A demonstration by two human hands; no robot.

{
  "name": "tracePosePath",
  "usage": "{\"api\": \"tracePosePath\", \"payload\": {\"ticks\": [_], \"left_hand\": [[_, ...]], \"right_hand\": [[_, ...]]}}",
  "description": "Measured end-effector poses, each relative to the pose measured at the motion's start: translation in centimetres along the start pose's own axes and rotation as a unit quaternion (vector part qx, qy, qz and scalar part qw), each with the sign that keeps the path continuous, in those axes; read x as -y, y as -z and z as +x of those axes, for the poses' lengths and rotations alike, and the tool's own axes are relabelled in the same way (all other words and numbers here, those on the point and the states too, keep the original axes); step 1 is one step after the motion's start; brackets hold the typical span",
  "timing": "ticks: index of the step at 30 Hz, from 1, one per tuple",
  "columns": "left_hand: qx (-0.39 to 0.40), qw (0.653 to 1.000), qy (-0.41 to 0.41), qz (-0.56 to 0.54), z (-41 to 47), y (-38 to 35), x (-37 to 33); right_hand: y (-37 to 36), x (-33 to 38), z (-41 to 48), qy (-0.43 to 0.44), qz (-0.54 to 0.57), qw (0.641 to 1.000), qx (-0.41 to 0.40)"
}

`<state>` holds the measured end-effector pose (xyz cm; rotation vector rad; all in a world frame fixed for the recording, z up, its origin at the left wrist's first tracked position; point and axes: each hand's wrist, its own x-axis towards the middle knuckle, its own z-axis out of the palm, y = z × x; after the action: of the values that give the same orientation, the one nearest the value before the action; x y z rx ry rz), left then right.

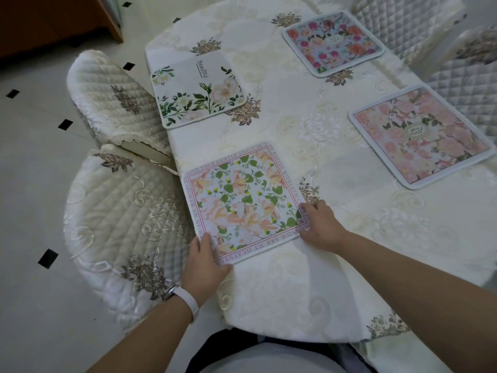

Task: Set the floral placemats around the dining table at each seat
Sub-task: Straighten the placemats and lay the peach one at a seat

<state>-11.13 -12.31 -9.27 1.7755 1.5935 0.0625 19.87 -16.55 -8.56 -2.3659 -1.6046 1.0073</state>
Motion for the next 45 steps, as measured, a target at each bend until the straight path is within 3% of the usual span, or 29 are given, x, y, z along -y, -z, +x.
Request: {"api": "tracePosePath", "payload": {"ticks": [13,20,32,45], "left_hand": [[0.001,1.0,0.009,0.019,-0.2,-0.6,0.5],[-0.008,1.0,0.001,-0.023,-0.9,-0.4,0.4],[-0.043,0.995,-0.029,-0.086,-1.7,-0.7,1.3],[-0.026,0.994,-0.016,-0.108,-1.4,-1.2,2.6]], "right_hand": [[-0.4,-0.4,-0.1,0.033,-0.057,0.998,0.008],[-0.6,-0.7,-0.2,0.045,-0.069,0.997,-0.004],[-2.1,-2.3,-1.4,0.096,-0.1,0.985,-0.102],[-3.0,-2.5,-1.6,0.076,-0.052,0.988,-0.125]]}}
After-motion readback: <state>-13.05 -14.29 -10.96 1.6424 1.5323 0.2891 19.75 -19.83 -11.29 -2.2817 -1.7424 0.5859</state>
